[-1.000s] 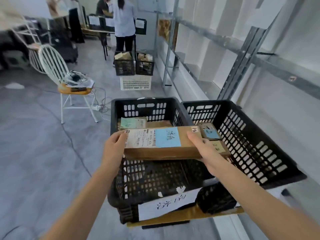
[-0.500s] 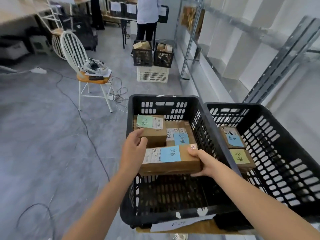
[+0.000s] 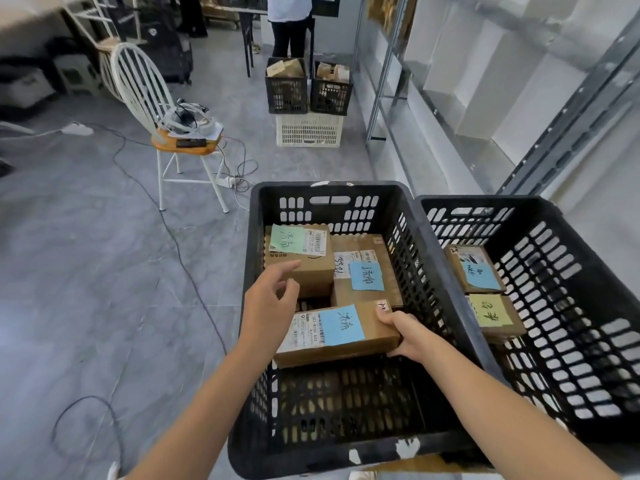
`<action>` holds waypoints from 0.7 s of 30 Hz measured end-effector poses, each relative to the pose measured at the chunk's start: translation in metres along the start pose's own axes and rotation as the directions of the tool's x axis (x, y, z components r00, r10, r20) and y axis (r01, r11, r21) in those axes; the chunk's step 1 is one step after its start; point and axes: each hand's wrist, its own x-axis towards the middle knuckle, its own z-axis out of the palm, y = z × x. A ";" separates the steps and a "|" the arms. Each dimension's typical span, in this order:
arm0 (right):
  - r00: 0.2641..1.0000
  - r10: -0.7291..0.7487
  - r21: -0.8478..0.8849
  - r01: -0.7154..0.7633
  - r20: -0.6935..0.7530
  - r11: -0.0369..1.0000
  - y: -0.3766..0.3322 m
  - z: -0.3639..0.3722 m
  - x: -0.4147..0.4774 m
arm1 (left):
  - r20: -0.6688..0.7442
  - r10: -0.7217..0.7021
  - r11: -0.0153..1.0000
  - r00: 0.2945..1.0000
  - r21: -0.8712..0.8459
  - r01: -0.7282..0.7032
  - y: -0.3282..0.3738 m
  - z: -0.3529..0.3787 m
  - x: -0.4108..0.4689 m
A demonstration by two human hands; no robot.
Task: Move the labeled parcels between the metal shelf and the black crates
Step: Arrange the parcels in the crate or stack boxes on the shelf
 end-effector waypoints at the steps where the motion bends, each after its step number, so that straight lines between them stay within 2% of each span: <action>1: 1.000 -0.003 -0.035 0.002 -0.016 0.999 0.000 0.000 -0.001 | 0.004 0.000 1.000 1.000 0.005 0.000 0.000 0.001 0.000; 3: 0.997 -0.038 -0.130 0.030 -0.065 0.991 0.000 0.002 -0.002 | 0.018 -0.002 1.000 1.000 0.016 0.001 -0.001 0.002 0.001; 6: 0.970 -0.220 -0.386 0.165 -0.101 0.907 -0.003 0.001 -0.009 | 0.043 0.019 0.998 0.999 0.059 -0.022 -0.002 0.003 0.001; 8: 0.926 -0.377 -0.638 0.270 -0.035 0.721 -0.006 -0.001 -0.020 | 0.089 0.036 0.995 0.995 0.091 -0.044 -0.001 0.004 0.002; 10: 0.857 -0.506 -0.830 0.348 0.093 0.436 -0.007 0.000 -0.036 | 0.160 0.042 0.987 0.986 0.148 -0.066 -0.002 0.005 0.002; 11: 0.825 -0.540 -0.865 0.384 0.166 0.322 -0.006 0.002 -0.046 | 0.198 0.050 0.979 0.979 0.184 -0.088 -0.002 0.007 0.000; 12: 0.802 -0.553 -0.873 0.418 0.224 0.252 -0.005 0.004 -0.055 | 0.233 0.061 0.970 0.971 0.215 -0.112 -0.002 0.009 -0.002; 15: 0.726 -0.620 -0.870 0.474 0.298 0.137 -0.008 0.005 -0.087 | 0.304 0.094 0.950 0.948 0.257 -0.177 0.004 0.013 -0.011; 17: 0.665 -0.686 -0.878 0.472 0.296 0.079 -0.016 0.001 -0.109 | 0.331 0.144 0.934 0.933 0.267 -0.238 0.015 0.013 -0.016; 21: 0.571 -0.785 -0.886 0.460 0.240 0.064 -0.026 -0.017 -0.155 | 0.372 0.267 0.859 0.889 0.326 -0.394 0.051 0.015 -0.020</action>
